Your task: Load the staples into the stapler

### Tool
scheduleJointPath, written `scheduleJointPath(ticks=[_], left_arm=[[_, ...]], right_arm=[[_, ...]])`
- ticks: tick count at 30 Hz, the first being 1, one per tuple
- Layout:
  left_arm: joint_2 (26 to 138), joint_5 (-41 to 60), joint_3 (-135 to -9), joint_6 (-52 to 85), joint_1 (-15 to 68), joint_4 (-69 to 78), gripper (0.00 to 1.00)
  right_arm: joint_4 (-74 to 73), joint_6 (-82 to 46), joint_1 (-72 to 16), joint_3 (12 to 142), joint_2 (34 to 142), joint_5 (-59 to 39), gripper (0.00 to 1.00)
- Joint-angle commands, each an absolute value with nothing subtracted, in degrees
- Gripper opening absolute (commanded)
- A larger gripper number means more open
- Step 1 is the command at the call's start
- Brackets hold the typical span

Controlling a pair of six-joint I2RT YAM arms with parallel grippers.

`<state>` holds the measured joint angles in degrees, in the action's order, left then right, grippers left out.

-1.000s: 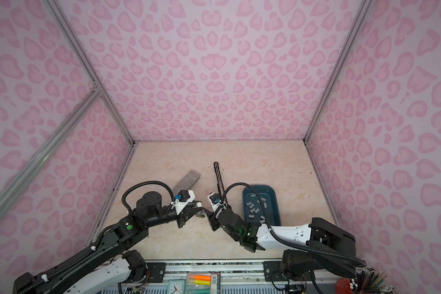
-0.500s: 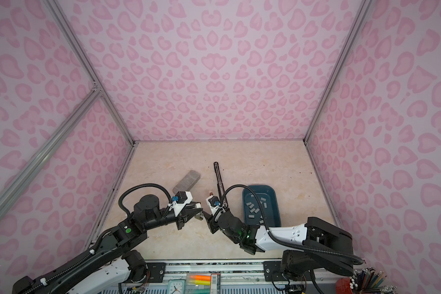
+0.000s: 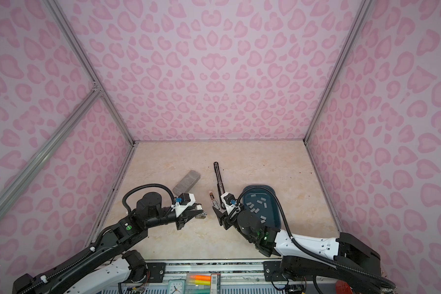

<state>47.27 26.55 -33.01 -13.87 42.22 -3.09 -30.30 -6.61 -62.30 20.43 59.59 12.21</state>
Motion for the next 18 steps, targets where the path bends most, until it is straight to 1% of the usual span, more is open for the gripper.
scheduleJointPath(ticks=[1,5,9,15,18], left_arm=[[48.15,31.45,-34.01,-17.2,42.18,-4.24,0.04],[49.12,32.05,-34.22,-17.71,42.16,-4.51,0.04],[49.69,37.94,-35.45,-19.85,42.15,-6.51,0.04],[50.37,41.17,-35.78,-22.82,42.18,-9.09,0.04],[51.2,42.56,-36.37,-23.28,42.18,-9.82,0.04]], right_arm=[[-30.52,-0.83,-62.31,19.15,57.64,3.71,0.74],[-31.44,2.18,-62.49,18.04,57.04,-4.74,0.75],[-34.01,4.88,-63.26,16.8,57.93,-12.16,0.78],[-37.99,7.38,-62.76,14.37,57.95,-16.54,0.85],[-36.53,7.3,-62.76,15.58,59.1,-17.71,0.85]])
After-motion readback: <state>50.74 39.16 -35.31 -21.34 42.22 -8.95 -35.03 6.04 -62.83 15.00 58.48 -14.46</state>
